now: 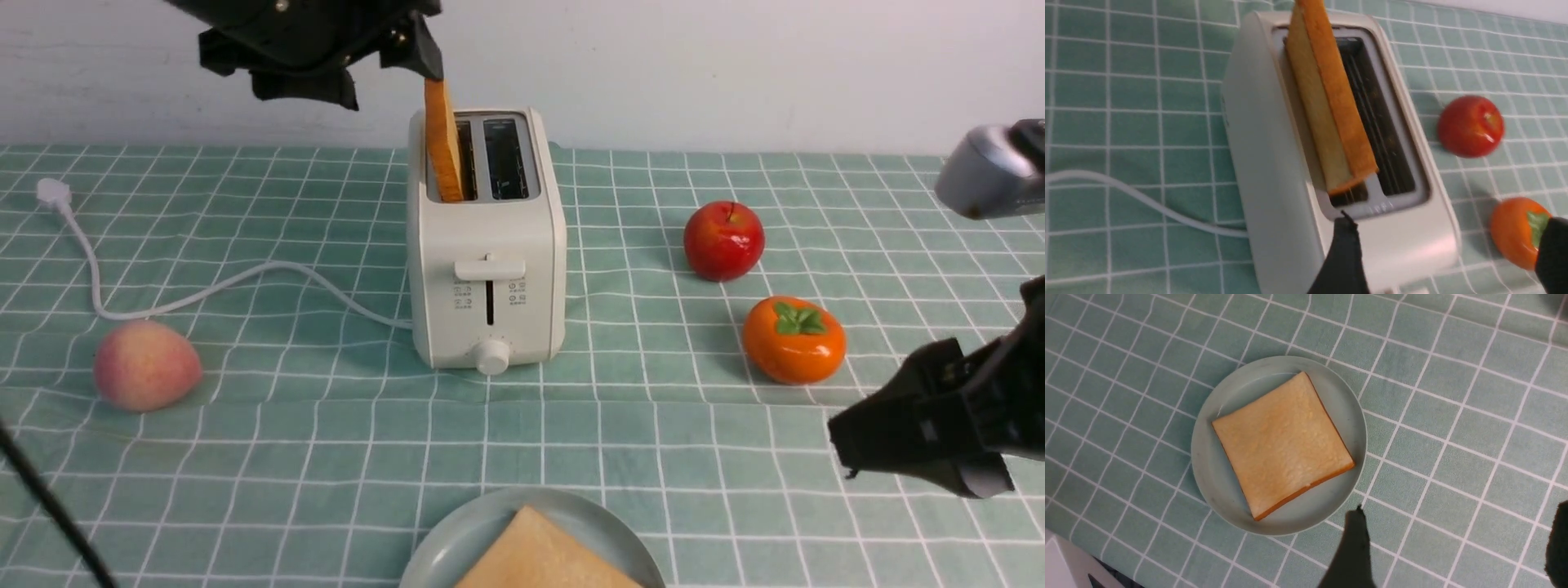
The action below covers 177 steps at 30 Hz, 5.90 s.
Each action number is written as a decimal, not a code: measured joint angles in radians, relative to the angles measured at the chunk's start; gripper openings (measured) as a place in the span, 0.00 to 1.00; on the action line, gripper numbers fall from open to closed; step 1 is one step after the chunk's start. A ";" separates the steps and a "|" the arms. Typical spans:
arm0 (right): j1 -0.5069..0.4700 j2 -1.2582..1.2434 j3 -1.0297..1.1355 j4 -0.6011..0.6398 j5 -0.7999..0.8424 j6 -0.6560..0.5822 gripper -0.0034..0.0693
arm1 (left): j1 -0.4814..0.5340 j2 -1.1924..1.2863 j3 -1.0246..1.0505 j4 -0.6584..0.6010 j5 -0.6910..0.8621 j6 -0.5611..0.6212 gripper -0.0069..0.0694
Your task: Take toasted bread from bread machine on blue coffee table place on plate.
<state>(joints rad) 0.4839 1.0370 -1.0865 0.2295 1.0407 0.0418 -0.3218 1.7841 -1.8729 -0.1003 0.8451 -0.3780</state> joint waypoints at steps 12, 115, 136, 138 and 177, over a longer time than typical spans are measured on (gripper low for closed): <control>0.000 0.000 0.000 -0.006 0.003 0.005 0.84 | -0.024 0.311 -0.189 0.169 -0.049 -0.146 0.82; 0.000 -1.049 0.819 -0.816 -0.372 0.651 0.03 | 0.097 -1.522 1.257 -0.544 0.197 0.293 0.07; 0.000 -1.049 0.820 -0.817 -0.373 0.652 0.04 | 0.161 -1.703 1.386 -0.433 -0.065 0.369 0.07; 0.000 -1.049 0.820 -0.817 -0.373 0.652 0.04 | 0.196 -1.749 1.451 -0.400 -0.186 0.384 0.07; 0.000 -1.049 0.820 -0.817 -0.373 0.653 0.09 | 0.188 -1.796 1.901 0.168 -0.433 0.128 0.10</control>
<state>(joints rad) 0.4839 -0.0117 -0.2665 -0.5876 0.6678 0.6949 -0.1335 -0.0117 0.0280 0.0673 0.4116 -0.2496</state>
